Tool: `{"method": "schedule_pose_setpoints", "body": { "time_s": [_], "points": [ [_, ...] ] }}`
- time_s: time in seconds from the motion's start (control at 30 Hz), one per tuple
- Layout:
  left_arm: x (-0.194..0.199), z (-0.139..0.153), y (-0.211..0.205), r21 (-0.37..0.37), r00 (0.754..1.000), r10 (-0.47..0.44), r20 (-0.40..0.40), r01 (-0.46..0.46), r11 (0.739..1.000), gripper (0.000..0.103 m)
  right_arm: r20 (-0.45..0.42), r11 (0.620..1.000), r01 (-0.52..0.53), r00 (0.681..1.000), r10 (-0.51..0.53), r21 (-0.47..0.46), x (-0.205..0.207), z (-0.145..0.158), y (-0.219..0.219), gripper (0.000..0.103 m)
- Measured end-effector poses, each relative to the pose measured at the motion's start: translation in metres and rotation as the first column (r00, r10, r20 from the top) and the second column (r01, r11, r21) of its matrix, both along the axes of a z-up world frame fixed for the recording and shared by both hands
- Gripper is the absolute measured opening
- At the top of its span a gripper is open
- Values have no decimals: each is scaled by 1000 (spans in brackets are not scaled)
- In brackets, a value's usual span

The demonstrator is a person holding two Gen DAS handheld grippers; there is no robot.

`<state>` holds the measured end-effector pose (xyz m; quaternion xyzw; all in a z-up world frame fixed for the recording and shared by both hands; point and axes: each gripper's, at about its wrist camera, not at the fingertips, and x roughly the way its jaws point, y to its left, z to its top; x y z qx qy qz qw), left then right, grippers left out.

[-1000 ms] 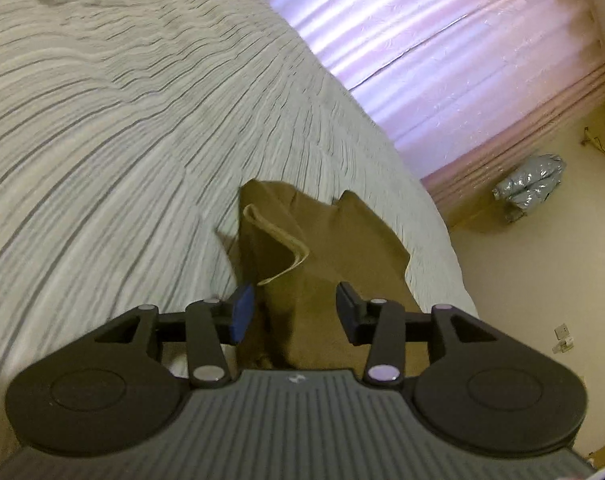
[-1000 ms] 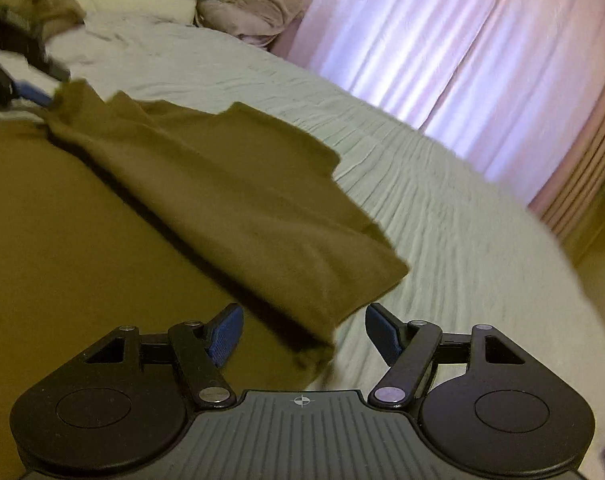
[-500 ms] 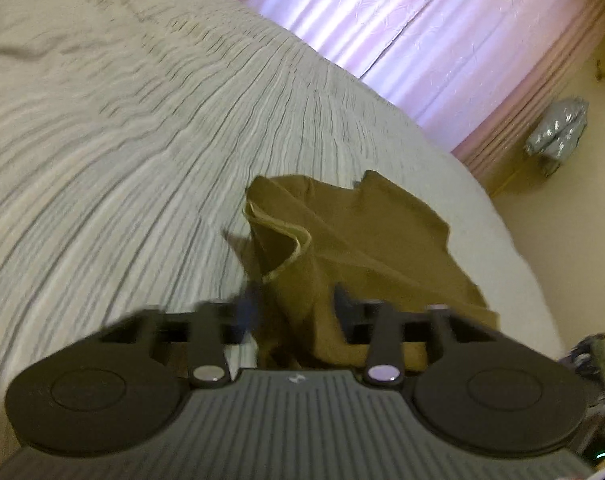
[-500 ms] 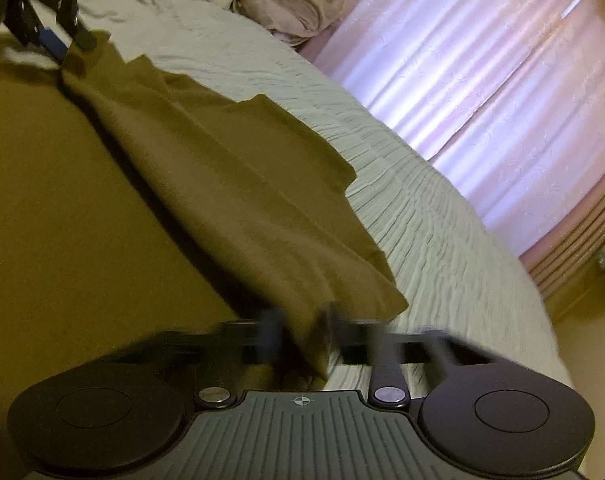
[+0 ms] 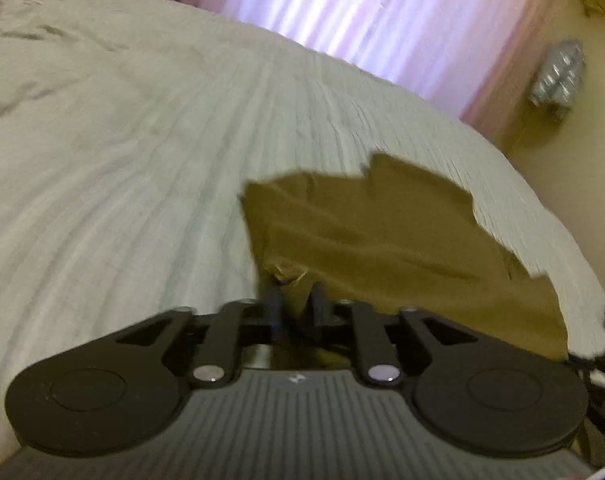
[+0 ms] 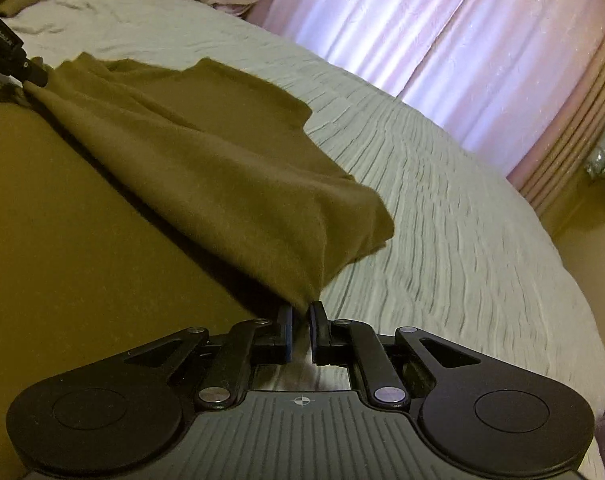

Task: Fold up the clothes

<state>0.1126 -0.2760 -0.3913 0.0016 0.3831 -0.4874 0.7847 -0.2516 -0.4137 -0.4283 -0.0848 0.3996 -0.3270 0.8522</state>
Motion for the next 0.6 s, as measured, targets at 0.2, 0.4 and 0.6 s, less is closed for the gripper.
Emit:
{"method": "schedule_pose_setpoints", "body": {
  "time_s": [0.2,0.4,0.6],
  "points": [
    [-2,29,8,-31,997,-16,70,18,999,14,204,991,29,977,-55,132,-33,47,-8,73],
    [-25,5,-49,58,979,-192,74,188,980,11,248,964,57,961,-123,260,-8,33,-41,30],
    [-9,-5,-51,74,986,-158,54,154,985,3,282,920,76,939,-196,385,18,20,-75,30]
  ]
}}
